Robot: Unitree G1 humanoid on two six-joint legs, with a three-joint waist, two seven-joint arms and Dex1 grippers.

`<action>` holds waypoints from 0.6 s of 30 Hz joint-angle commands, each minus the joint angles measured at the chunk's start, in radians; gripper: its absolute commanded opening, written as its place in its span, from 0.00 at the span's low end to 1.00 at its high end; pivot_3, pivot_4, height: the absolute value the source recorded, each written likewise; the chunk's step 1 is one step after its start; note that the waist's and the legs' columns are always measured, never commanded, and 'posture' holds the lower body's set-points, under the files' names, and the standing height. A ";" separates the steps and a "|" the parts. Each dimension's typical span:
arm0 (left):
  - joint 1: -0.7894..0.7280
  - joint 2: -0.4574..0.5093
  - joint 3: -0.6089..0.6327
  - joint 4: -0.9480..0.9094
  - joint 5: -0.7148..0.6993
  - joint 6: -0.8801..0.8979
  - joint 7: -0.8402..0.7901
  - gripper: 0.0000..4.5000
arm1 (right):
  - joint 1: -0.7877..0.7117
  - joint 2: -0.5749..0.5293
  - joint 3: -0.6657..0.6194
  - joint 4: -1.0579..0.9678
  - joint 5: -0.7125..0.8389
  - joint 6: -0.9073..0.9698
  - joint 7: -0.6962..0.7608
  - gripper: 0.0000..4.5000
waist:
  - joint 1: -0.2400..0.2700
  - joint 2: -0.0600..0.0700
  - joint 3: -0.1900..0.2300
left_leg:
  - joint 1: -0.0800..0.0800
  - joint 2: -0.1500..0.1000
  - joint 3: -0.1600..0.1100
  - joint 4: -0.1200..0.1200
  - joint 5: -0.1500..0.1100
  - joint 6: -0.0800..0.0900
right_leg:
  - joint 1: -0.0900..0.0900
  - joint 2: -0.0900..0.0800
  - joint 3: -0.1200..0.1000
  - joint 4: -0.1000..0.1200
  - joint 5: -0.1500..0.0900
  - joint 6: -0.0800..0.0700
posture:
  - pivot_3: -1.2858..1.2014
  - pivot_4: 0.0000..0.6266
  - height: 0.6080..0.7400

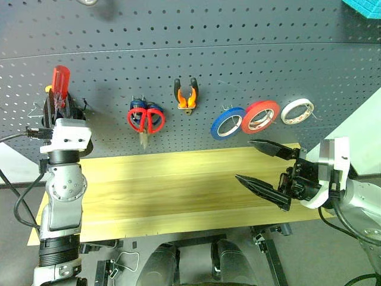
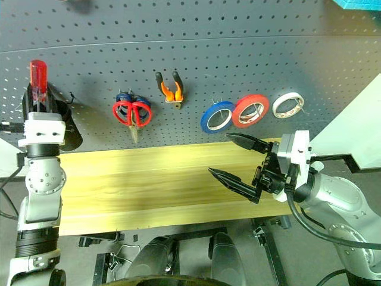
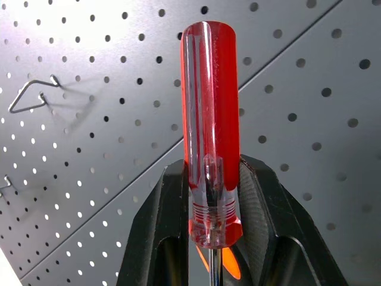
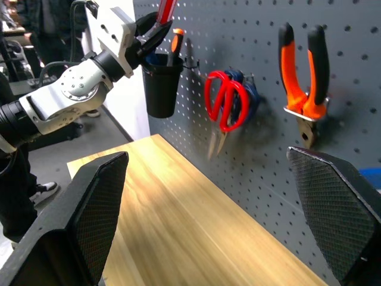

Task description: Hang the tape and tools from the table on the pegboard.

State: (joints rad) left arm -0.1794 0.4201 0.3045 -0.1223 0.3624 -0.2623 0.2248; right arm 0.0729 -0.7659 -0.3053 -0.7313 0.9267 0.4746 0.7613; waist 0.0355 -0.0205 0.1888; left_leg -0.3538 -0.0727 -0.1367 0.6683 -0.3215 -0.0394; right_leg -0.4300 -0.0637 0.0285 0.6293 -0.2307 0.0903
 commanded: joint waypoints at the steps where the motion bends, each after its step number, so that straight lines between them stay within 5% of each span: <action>1: -0.002 0.000 0.046 -0.060 0.012 0.011 0.040 0.18 | 0.003 -0.013 -0.030 -0.016 0.011 0.001 0.002 1.00 | 0.001 0.000 0.000 | 0.000 0.000 0.000 0.000 0.000 0.000 | 0.000 0.000 0.000 0.000 0.000 0.000 | 0.52 0.33 0.90; 12: -0.042 0.018 0.052 -0.040 0.046 0.031 0.086 1.00 | 0.030 -0.011 -0.031 -0.013 -0.008 -0.001 -0.004 1.00 | 0.005 0.000 0.001 | 0.000 0.000 0.000 0.000 0.000 0.000 | 0.000 0.000 0.000 0.000 0.000 0.000 | 0.52 0.33 0.90; 18: -0.096 0.011 -0.035 -0.088 0.016 0.041 -0.004 1.00 | 0.041 -0.002 -0.021 -0.024 -0.023 -0.006 -0.018 1.00 | 0.004 0.000 0.001 | 0.000 0.000 0.000 0.000 0.000 0.000 | 0.000 0.000 -0.001 -0.001 0.000 0.000 | 0.52 0.32 0.90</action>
State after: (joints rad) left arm -0.2528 0.4288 0.3064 -0.1436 0.3963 -0.2215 0.2599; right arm 0.1146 -0.7674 -0.3056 -0.7310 0.9067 0.4769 0.7503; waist 0.0392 -0.0204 0.1897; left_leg -0.3541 -0.0730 -0.1370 0.6682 -0.3215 -0.0393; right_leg -0.4298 -0.0638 0.0280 0.6287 -0.2308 0.0904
